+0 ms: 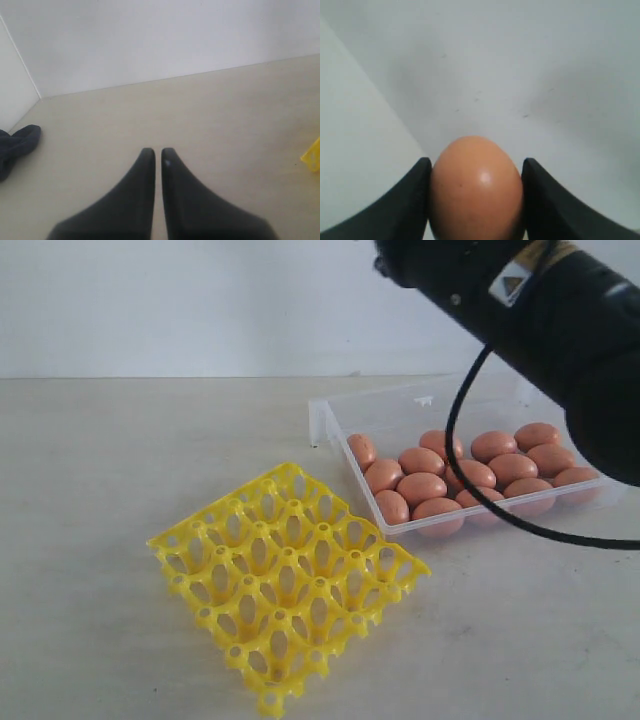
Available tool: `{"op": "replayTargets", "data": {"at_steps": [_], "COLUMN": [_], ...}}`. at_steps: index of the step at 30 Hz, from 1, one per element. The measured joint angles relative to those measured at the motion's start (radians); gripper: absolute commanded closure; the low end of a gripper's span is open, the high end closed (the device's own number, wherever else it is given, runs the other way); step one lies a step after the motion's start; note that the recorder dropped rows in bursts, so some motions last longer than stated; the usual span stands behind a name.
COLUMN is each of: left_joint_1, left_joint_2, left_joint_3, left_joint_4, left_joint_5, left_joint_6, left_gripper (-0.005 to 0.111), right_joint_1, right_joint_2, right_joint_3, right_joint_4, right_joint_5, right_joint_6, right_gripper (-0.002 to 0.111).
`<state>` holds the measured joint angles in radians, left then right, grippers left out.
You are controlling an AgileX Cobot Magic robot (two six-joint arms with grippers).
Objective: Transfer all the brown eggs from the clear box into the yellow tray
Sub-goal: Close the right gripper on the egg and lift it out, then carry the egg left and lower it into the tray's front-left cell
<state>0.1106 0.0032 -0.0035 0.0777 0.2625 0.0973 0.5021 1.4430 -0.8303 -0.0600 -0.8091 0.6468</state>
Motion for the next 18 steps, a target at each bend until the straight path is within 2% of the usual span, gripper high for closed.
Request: {"op": "replayTargets", "data": {"at_steps": [5, 9, 13, 18], "left_joint_1": [0.000, 0.000, 0.000, 0.000], "left_joint_2": [0.000, 0.000, 0.000, 0.000], "left_joint_3": [0.000, 0.000, 0.000, 0.000], "left_joint_4": [0.000, 0.000, 0.000, 0.000], "left_joint_5": [0.000, 0.000, 0.000, 0.000], "left_joint_6": [0.000, 0.000, 0.000, 0.000], "left_gripper": [0.103, 0.103, 0.103, 0.103], "right_joint_1": [-0.006, -0.007, -0.008, -0.010], "right_joint_2": [0.147, 0.309, 0.460, 0.568], "right_joint_3": [-0.098, -0.213, -0.287, -0.298], "right_joint_4": [-0.412, -0.695, -0.872, -0.963], "right_joint_5": [-0.062, -0.219, -0.326, -0.347], "right_joint_6": [0.358, 0.577, 0.694, 0.697], "right_gripper": [0.109, 0.109, 0.109, 0.109]}}
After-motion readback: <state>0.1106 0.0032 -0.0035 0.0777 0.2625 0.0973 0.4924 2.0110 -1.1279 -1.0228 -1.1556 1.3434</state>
